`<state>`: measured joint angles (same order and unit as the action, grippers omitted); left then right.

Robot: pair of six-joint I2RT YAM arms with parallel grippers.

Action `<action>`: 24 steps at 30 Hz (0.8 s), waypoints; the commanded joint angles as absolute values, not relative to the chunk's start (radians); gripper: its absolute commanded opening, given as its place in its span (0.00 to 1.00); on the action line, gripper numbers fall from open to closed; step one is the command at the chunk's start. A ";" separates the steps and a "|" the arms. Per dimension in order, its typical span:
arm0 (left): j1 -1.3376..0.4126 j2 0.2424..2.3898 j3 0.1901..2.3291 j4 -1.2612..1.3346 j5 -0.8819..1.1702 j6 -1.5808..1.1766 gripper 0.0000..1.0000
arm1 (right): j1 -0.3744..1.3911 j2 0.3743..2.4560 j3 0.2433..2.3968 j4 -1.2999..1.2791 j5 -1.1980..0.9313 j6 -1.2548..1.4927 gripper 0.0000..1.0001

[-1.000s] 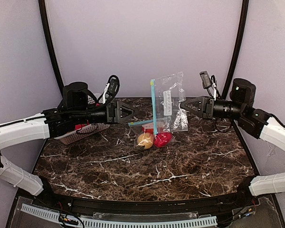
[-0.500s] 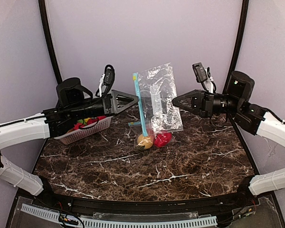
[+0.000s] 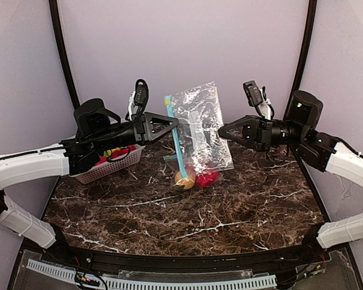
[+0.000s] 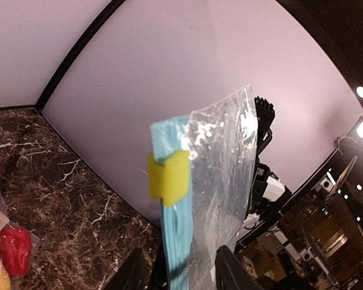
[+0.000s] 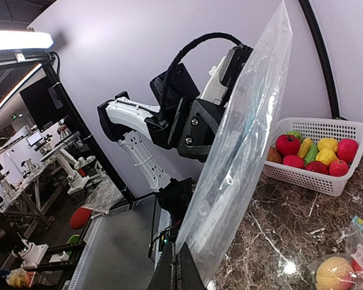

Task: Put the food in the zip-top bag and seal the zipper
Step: Pass from the right arm to the left

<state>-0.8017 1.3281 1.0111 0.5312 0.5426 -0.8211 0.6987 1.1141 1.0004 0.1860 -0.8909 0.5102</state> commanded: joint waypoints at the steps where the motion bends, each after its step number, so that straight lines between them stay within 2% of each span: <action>1: -0.804 1.316 1.012 0.612 0.555 -0.830 0.26 | 0.707 1.114 1.005 0.203 -0.901 0.505 0.00; 5: -0.803 1.297 0.985 0.624 0.551 -0.831 0.07 | 0.707 1.108 0.974 0.188 -0.863 0.500 0.00; 8: -0.802 1.279 0.970 0.591 0.557 -0.801 0.01 | 0.701 1.098 0.952 0.168 -0.820 0.502 0.02; 10: -0.803 1.263 0.970 0.515 0.560 -0.751 0.01 | 0.693 1.091 0.948 0.144 -0.803 0.497 0.09; 13: -0.804 1.242 0.980 0.340 0.586 -0.610 0.01 | 0.677 1.066 0.964 0.060 -0.756 0.457 0.42; 16: -0.805 1.243 1.007 0.147 0.636 -0.487 0.01 | 0.669 1.044 1.011 -0.082 -0.655 0.373 0.66; 20: -0.824 1.266 1.030 -0.001 0.721 -0.367 0.01 | 0.670 1.074 1.102 -0.278 -0.579 0.278 0.69; 24: -0.865 1.297 1.046 -0.049 0.798 -0.320 0.01 | 0.694 1.124 1.149 -0.349 -0.608 0.249 0.62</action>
<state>-0.8261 1.2766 1.0035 0.0917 0.6861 -0.4381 0.6754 1.0836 1.1034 -0.2131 -0.6312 0.3206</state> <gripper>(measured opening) 0.012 0.654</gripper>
